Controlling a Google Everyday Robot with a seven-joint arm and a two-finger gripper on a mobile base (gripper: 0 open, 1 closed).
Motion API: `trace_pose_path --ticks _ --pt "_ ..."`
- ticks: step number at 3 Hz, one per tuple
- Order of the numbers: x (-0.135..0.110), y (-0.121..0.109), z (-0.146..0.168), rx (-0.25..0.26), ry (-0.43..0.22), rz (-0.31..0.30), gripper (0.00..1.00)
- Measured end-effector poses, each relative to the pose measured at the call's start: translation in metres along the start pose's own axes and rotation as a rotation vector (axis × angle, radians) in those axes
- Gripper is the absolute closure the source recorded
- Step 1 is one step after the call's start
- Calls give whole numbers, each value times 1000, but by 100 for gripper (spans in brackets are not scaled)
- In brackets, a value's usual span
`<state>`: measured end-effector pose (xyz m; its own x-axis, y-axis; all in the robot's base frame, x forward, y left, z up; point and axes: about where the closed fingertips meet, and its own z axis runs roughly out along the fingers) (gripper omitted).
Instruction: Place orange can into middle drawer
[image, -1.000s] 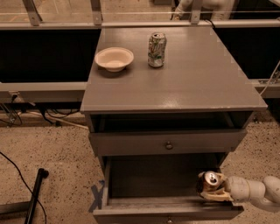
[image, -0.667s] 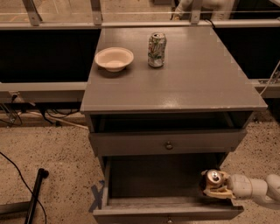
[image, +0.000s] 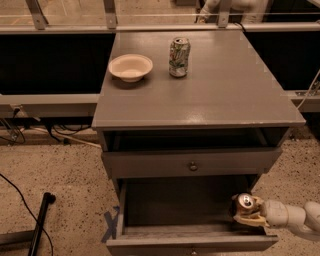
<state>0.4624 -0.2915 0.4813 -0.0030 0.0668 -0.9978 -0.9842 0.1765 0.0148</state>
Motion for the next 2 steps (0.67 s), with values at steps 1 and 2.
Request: trace_pose_path --ticks 1,2 --pt "1 -2 3 2 1 1 37" --pt "3 -4 5 4 3 2 14"
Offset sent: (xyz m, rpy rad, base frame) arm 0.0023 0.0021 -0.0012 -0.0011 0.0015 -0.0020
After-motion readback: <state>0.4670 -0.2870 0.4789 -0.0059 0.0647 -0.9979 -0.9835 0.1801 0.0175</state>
